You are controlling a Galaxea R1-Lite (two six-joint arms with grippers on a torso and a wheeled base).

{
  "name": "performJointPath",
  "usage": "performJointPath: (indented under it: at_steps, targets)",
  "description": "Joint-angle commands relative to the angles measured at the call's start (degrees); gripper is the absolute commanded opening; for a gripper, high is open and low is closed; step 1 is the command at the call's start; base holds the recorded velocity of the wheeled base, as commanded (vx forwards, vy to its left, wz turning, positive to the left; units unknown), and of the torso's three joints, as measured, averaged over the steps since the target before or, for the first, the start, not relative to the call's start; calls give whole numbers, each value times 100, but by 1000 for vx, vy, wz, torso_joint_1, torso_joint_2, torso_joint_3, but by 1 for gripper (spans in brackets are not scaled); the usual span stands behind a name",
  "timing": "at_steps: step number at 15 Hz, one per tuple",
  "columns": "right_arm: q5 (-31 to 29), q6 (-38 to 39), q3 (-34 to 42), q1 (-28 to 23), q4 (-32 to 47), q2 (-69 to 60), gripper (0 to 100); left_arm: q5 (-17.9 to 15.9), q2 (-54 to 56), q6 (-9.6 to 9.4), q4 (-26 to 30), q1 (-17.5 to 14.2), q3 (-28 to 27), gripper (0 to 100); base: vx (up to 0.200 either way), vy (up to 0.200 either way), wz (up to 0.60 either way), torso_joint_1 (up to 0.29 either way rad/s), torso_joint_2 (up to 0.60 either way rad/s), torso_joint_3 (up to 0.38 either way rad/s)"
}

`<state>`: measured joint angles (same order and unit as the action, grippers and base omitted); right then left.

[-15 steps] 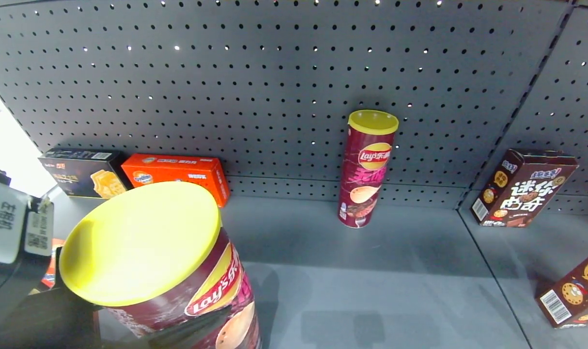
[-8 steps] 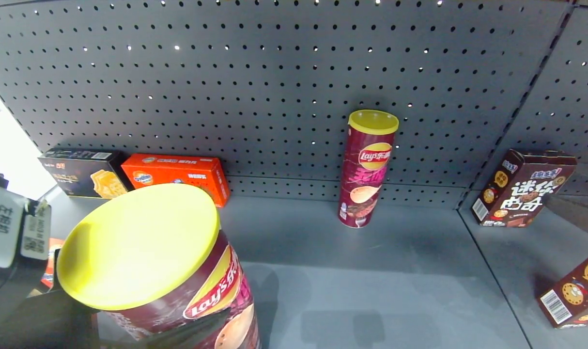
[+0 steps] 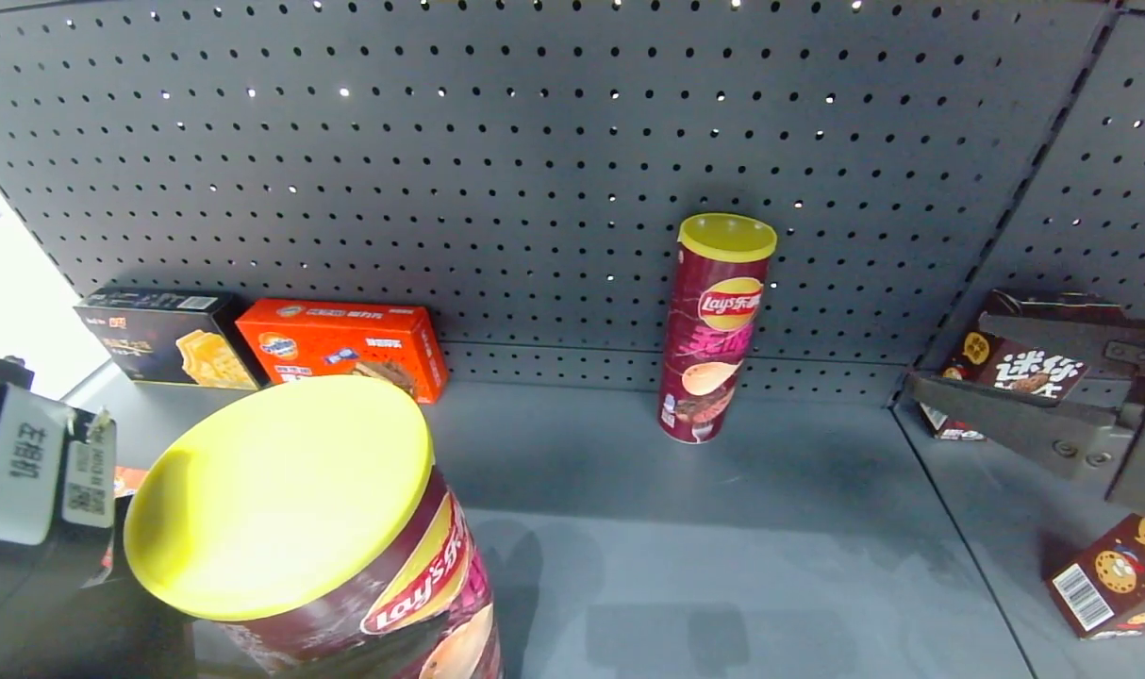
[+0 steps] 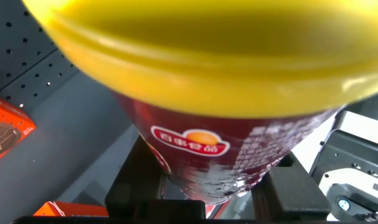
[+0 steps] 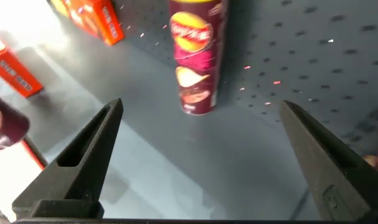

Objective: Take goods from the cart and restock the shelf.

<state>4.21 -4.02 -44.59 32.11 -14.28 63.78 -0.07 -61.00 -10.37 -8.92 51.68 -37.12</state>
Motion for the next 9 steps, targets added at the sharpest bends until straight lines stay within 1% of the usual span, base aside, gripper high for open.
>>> performJointPath:
  at_steps: [1,9]
  targets:
    - [-43,-2,-23,146,-49,451,100,-1,-17,0,-4,0,-6,0,0,0,0,0,0,0]
    - [-51,24,-120,129,-102,970,100,-1,-17,0,-4,-17,-32,0,0,0,0,0,0,0]
